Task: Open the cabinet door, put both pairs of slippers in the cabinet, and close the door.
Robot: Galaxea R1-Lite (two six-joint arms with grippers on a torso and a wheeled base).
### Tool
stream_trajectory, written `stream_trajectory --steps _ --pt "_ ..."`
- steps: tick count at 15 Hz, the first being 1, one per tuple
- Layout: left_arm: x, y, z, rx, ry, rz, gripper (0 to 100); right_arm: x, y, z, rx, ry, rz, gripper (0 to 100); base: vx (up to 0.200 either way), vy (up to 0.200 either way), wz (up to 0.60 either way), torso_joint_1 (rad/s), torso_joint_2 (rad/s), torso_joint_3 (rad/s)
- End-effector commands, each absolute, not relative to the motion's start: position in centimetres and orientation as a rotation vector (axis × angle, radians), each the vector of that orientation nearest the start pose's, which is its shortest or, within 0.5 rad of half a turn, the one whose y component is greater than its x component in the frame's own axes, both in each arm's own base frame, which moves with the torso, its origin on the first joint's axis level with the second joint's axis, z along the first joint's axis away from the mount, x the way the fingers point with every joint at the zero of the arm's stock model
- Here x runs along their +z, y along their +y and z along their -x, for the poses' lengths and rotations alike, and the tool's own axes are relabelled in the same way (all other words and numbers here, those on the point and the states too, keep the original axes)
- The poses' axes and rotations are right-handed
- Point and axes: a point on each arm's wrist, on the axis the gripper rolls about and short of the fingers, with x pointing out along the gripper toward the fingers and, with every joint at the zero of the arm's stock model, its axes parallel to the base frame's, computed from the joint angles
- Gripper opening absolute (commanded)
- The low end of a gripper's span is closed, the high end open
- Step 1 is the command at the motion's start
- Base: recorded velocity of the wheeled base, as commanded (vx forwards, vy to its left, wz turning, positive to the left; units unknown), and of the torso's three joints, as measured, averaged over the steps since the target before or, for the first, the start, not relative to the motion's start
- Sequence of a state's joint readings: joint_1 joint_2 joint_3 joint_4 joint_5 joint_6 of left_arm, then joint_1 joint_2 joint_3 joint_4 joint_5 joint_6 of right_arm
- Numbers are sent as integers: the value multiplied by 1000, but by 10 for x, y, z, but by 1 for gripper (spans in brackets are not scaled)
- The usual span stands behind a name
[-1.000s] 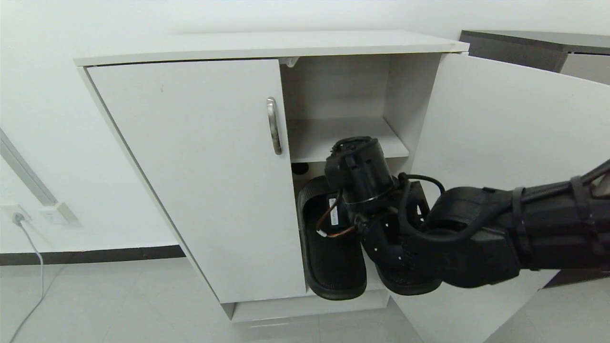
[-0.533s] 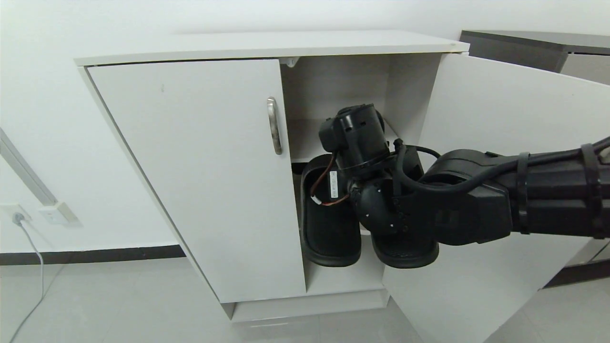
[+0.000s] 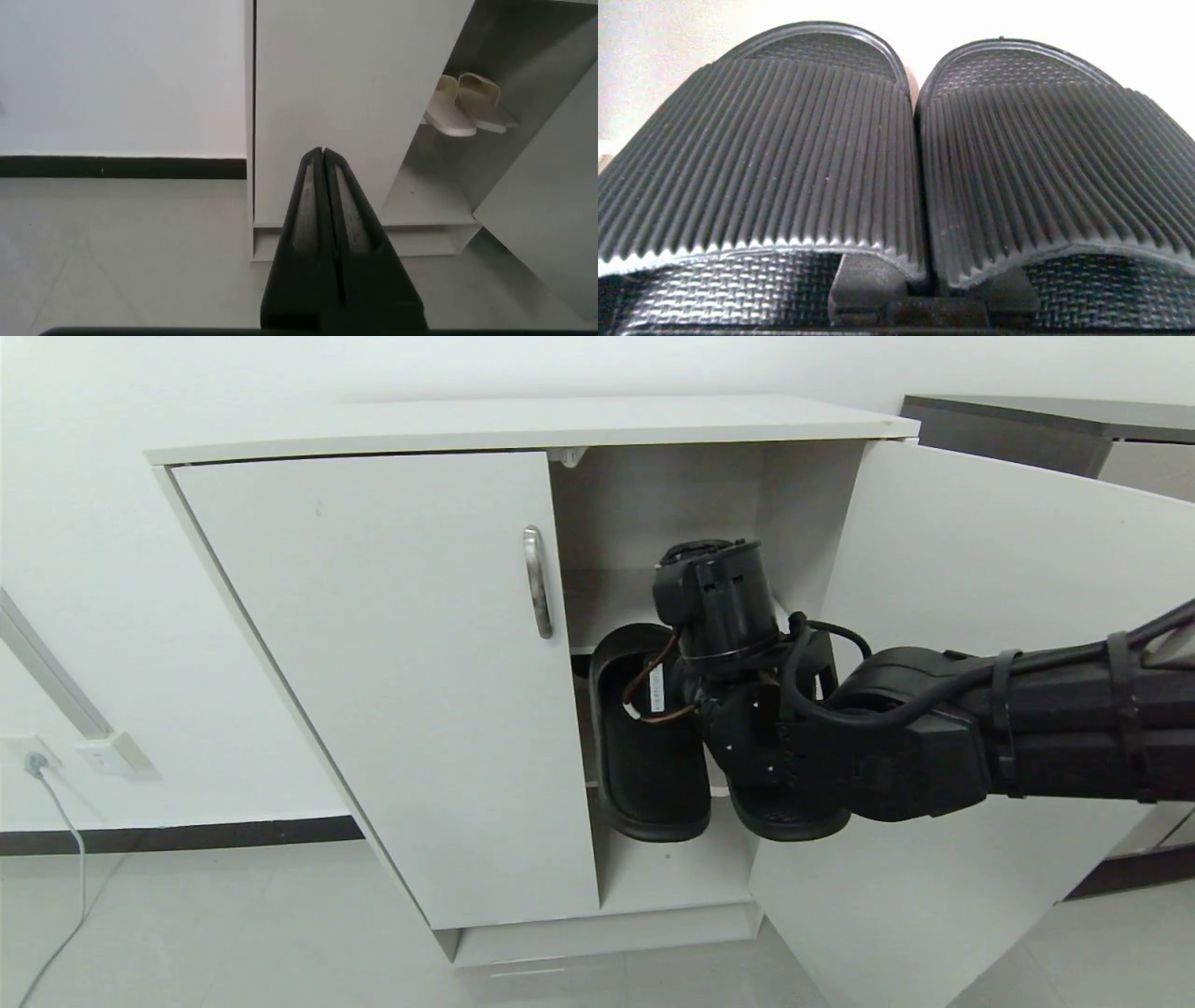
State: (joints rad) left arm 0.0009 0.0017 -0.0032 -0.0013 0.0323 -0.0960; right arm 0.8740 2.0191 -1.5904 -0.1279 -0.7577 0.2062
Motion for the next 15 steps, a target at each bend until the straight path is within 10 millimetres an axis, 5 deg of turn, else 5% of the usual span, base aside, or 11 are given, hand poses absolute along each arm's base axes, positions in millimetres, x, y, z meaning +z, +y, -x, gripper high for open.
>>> stream_trajectory --steps 1,9,15 --pt "77 1 23 34 -3 97 0 234 303 -275 124 218 29 0 0 0 0 0 0 0" --pt "76 1 23 32 -2 94 0 243 295 -277 117 198 16 0 150 0 0 2 2 2" --pt "77 1 23 32 -3 94 0 233 299 -285 143 217 35 0 0 0 0 0 0 0"
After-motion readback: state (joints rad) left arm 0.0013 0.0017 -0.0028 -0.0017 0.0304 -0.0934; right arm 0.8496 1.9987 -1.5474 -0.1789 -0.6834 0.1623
